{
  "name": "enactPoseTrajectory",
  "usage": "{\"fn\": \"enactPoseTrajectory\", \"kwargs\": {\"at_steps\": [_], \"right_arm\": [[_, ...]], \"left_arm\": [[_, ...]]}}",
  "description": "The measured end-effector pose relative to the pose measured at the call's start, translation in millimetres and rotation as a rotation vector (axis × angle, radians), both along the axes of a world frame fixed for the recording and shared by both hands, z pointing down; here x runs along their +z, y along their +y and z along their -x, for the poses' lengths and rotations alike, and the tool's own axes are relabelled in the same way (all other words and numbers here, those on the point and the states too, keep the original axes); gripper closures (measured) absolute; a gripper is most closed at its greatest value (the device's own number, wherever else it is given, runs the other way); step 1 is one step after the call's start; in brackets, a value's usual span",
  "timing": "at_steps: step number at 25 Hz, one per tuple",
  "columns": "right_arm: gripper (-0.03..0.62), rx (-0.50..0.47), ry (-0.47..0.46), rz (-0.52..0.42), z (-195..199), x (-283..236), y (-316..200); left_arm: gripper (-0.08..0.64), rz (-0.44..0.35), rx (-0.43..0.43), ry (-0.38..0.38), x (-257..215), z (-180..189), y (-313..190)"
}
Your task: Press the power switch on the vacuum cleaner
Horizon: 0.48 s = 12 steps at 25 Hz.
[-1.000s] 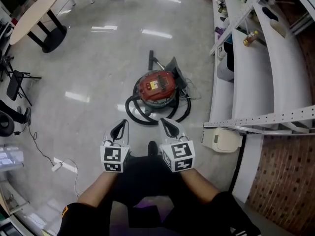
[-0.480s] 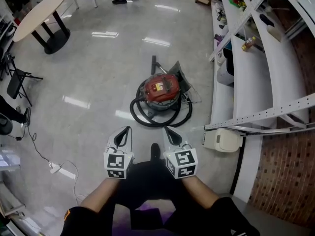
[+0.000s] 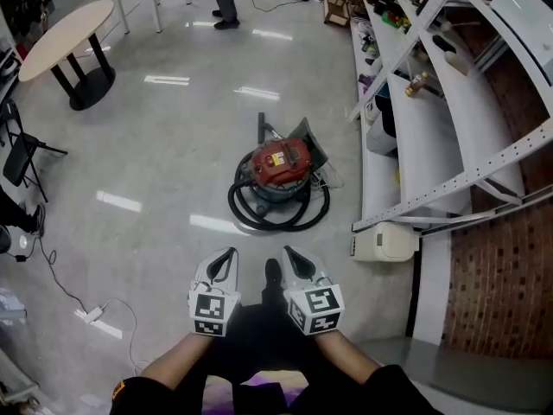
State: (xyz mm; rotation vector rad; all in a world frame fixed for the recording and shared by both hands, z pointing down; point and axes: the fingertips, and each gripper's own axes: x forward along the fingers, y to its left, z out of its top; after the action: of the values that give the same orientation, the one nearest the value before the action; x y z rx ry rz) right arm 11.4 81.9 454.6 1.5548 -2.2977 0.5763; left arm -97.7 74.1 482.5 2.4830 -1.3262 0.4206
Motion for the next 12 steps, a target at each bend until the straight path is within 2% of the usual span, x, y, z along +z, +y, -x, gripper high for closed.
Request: {"fn": "enactPoseTrajectory", "kwargs": {"at_steps": [4,8,12], "right_arm": [[0.6,0.026,0.008,0.008,10,0,38],[0.6,0.078,0.0,0.015,1,-7,65],[0.6,0.101,-0.013,-0.033,-5,-31,76]], "left_arm": [[0.545,0.021,0.0,0.05,3,12,31],[0.545,0.025,0.03,0.074,-2,9,59],[0.545,0.008,0.048,0.086,-16,4,79]]}}
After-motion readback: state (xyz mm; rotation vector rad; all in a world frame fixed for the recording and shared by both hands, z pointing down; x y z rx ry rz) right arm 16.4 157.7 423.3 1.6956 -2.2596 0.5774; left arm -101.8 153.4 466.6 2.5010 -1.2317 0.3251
